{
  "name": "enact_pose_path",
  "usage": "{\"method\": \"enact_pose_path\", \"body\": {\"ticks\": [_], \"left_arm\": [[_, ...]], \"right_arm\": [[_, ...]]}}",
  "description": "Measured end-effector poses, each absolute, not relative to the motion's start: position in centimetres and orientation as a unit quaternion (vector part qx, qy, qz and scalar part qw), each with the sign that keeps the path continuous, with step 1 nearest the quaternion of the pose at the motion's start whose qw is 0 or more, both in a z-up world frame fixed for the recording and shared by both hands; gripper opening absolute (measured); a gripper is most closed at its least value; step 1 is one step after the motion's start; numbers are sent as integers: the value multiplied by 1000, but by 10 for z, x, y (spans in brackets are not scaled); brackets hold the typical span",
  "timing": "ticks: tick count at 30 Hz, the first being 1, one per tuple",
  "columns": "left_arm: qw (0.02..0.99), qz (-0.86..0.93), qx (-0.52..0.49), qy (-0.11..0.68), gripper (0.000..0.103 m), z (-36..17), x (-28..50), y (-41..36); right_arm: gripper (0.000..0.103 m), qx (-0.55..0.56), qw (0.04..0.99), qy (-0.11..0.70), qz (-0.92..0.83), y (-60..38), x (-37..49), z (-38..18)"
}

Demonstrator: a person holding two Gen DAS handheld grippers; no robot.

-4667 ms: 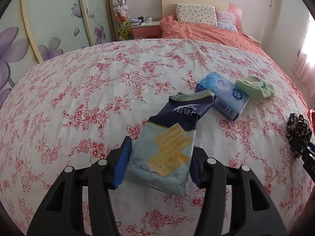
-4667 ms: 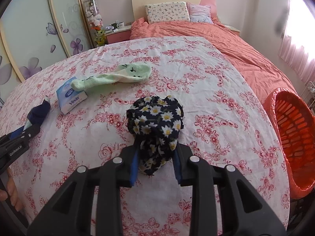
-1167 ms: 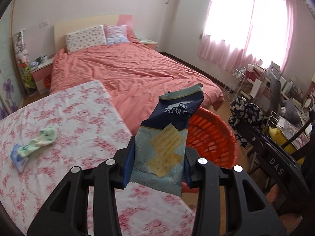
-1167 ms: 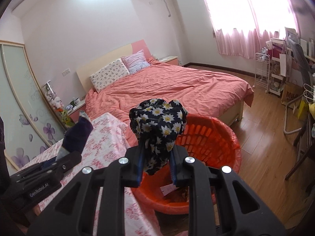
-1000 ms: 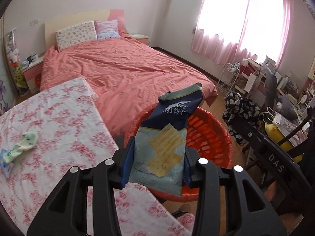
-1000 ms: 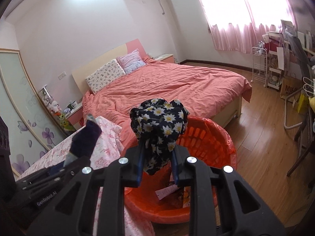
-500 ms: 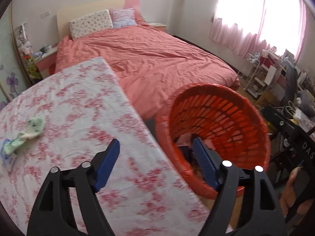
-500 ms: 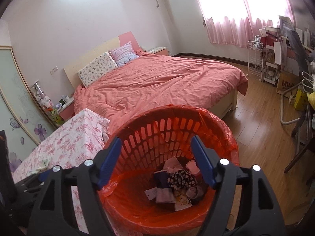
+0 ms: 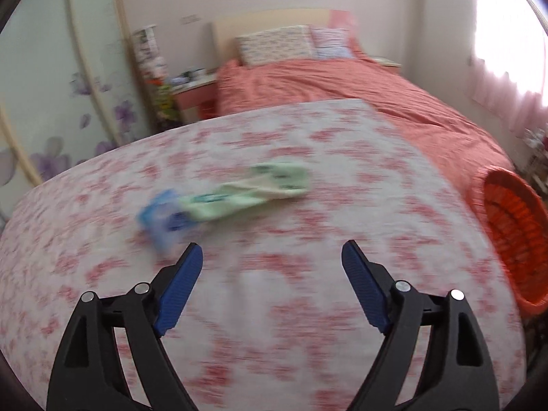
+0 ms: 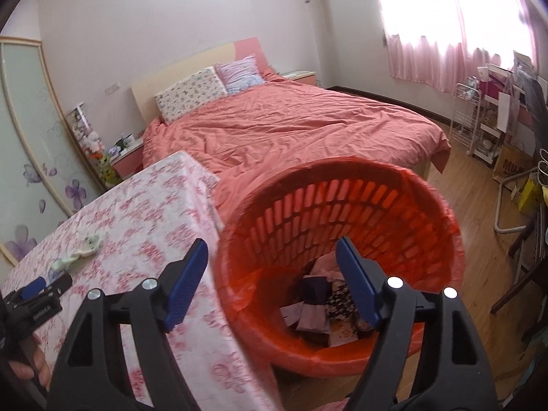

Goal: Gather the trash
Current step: 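Move both open tools back over the bed items, then grasp the blue Vinda tissue pack with the left tool while the right tool grasps the mint-green sock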

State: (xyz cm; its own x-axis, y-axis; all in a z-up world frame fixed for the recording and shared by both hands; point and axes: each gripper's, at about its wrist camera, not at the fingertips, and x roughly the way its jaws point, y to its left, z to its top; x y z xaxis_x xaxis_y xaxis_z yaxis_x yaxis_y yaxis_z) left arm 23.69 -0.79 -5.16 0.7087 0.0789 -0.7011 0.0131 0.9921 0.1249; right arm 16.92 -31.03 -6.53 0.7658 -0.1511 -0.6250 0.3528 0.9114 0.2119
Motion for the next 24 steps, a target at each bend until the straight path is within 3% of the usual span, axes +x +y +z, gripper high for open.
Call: {"method": "enact_pose_path", "body": {"ticks": [7,18,22,24], "left_arm": [[902,103,-11,419,83,-75,270,67],[893,110,-33,435,82,-87,310,78],[893,109,-51,434,69,-86,314,91],[894,101,-53,433,67,-86,309,99]], "right_arm": [[76,138,925,341,-91,-255,191,-76],[76,113,923,364,-58,-208,215,-85],[76,106,923,366,-51,-197,219,-85],[76,101,923,368,-46,-192,221,-86]]}}
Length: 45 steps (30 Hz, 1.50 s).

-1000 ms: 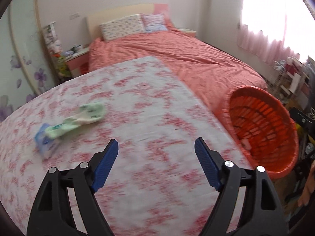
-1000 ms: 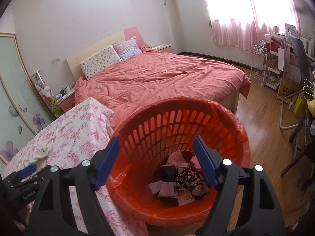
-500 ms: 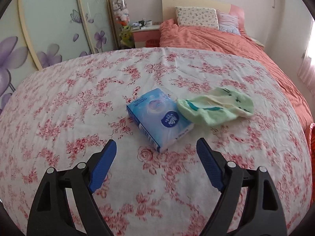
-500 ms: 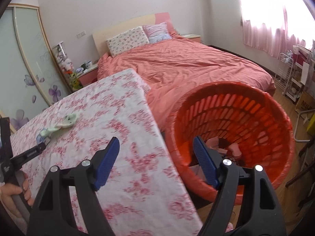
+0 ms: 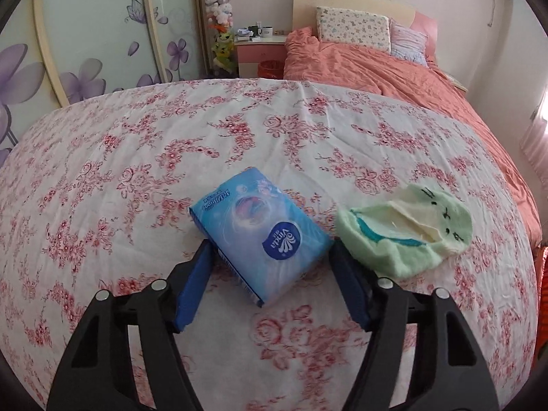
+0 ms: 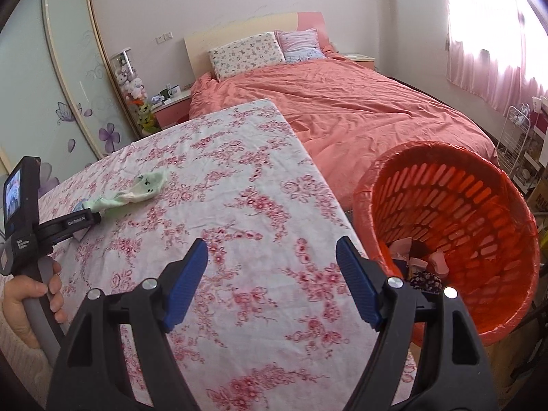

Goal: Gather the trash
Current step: 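Grasp the blue Vinda tissue pack with the left tool while the right tool grasps the mint-green sock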

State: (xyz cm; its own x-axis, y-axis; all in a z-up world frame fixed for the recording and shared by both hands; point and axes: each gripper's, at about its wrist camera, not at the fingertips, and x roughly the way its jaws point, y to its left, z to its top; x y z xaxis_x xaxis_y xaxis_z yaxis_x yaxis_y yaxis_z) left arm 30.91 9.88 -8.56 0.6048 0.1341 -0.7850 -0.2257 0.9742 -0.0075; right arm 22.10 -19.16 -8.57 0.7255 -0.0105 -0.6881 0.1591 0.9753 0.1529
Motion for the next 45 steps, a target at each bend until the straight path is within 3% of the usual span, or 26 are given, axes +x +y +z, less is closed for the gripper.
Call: {"method": "enact_pose_path", "body": {"ticks": [7,15,22,27,33,35,37,38,39,45], "left_arm": [[896,94,-46,432,68,-87,278,142],[892,104,-65,435,75,-86,290,156],[900,76,-55,426,64,-85,283,169],[900,66,-43,428,64,-86,265,179],[899,72,-47,428,65,-86,259,187],[899,74,-46,429,66,-86,261,186],[899,75,-44,430,66,-86,263,184],[899,75,-43,430,64,-86,264,183],[900,72,-42,429,63,-86,264,181],[903,33,-23,428,57,-86,256,160]], "right_arm": [[76,87,921,378,-22,-166,230,-91],[76,77,916,394,7,-130,251,-96],[76,78,912,402,35,-91,289,-95],[76,94,904,413,64,-51,324,-95],[75,35,900,430,61,-7,350,-107],[68,31,898,436,54,-7,352,-109],[32,31,901,432,37,-12,351,-108],[25,29,901,431,35,-17,351,-108],[11,28,901,432,38,-20,351,-108],[7,52,904,420,52,-58,327,-101]]}}
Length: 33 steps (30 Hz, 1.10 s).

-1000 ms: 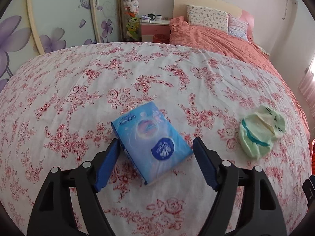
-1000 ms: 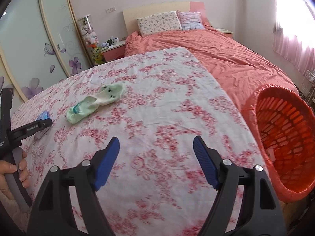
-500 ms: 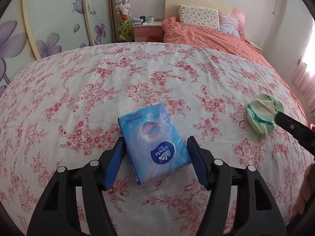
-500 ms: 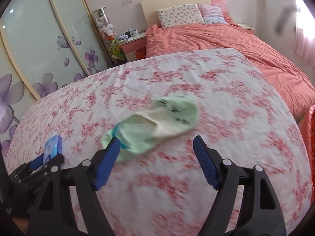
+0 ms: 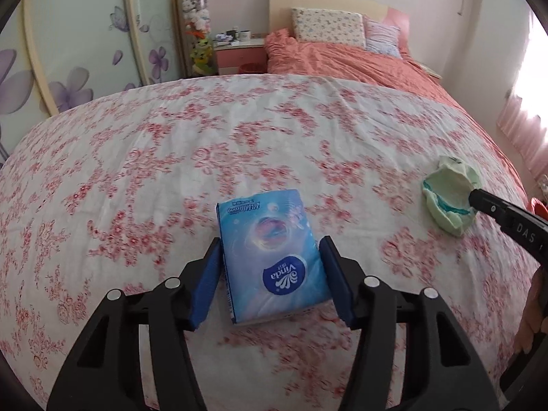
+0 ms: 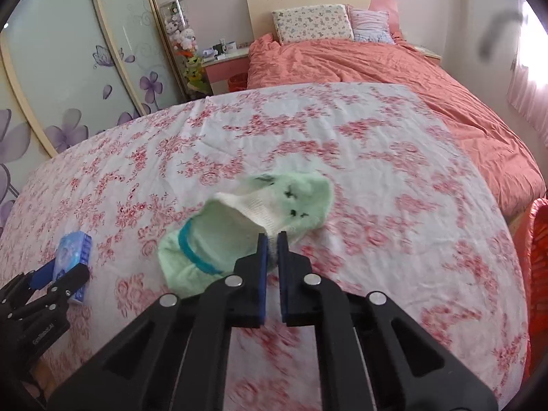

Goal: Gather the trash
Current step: 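Grasp the blue Vinda tissue pack with the left tool while the right tool grasps the mint-green sock, then carry the tissue pack and sock to the orange basket and release both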

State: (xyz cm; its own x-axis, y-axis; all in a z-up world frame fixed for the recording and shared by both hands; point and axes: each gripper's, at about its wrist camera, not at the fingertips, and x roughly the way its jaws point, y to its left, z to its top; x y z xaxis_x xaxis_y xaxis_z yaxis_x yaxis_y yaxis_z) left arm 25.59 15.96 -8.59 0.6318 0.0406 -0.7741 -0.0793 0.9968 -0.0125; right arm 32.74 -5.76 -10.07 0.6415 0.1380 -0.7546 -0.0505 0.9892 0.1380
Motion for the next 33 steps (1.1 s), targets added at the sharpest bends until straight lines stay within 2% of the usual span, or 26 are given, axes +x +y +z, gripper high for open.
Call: {"method": "enact_pose_path", "body": {"ticks": [8,11,14,16,19,23,24,26,27,28,29,33], "left_arm": [[903,-23,3,429,57,-86,237,124],[903,-32,19,427,57,-87,234,111],[903,-27,25,428,57,-89,236,108],[902,-24,17,431,58,-89,238,109],[901,-21,16,433,61,-90,239,108],[900,-17,14,436,67,-90,242,107],[899,-15,13,437,68,-90,243,106],[899,-15,13,437,68,-90,245,106],[899,-15,13,438,68,-90,245,106],[899,-16,13,437,68,-90,245,106],[899,-16,15,436,68,-89,244,106],[900,-15,15,435,68,-89,242,108]], "right_arm": [[7,35,908,418,-1,-104,281,-94],[10,64,906,419,8,-121,272,-93],[25,82,903,421,21,-125,273,-95],[48,87,904,417,25,-124,276,-96],[59,75,907,414,27,-116,282,-96],[65,43,907,418,17,-104,292,-100],[65,28,905,424,10,-99,296,-104],[52,15,901,433,3,-95,300,-109],[40,13,903,429,-5,-96,300,-108],[19,20,904,427,3,-98,298,-107],[12,29,902,431,11,-101,297,-107],[9,38,902,429,12,-109,283,-106]]}}
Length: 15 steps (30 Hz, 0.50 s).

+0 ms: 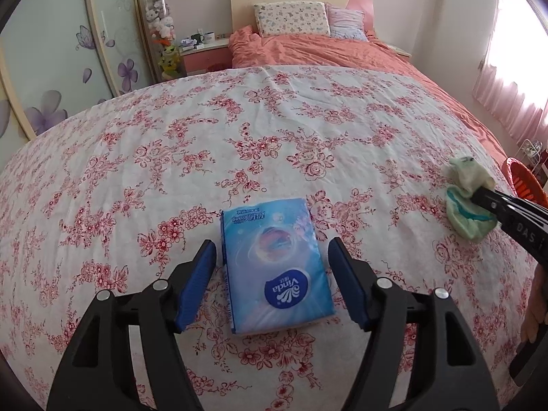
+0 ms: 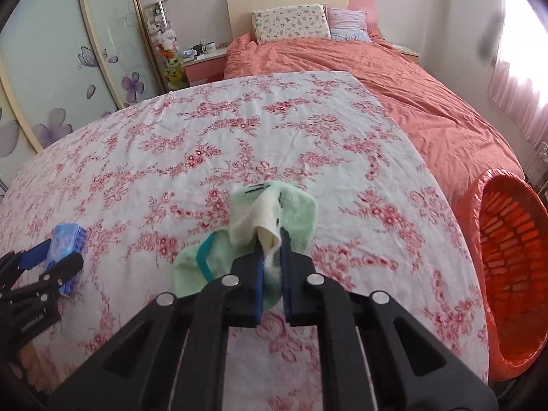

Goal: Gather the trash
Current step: 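Carry the tissue pack and sock to the orange basket and release both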

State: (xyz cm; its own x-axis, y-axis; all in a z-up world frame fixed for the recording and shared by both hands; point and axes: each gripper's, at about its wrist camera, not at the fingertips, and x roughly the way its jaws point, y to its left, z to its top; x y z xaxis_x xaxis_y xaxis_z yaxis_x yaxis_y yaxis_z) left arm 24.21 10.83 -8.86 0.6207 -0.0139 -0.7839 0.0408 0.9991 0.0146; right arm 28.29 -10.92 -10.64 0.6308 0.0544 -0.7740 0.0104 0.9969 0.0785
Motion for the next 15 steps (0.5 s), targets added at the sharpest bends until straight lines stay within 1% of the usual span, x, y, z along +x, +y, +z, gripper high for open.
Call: {"method": "enact_pose_path", "body": {"ticks": [7,15], "left_arm": [[901,-9,16,434,68,-92,240,108],[901,5,8,434,68,-92,239,109]], "right_arm": [[10,24,902,431,1,-108,274,-110],[11,32,901,432,1,-109,274,-112]]}}
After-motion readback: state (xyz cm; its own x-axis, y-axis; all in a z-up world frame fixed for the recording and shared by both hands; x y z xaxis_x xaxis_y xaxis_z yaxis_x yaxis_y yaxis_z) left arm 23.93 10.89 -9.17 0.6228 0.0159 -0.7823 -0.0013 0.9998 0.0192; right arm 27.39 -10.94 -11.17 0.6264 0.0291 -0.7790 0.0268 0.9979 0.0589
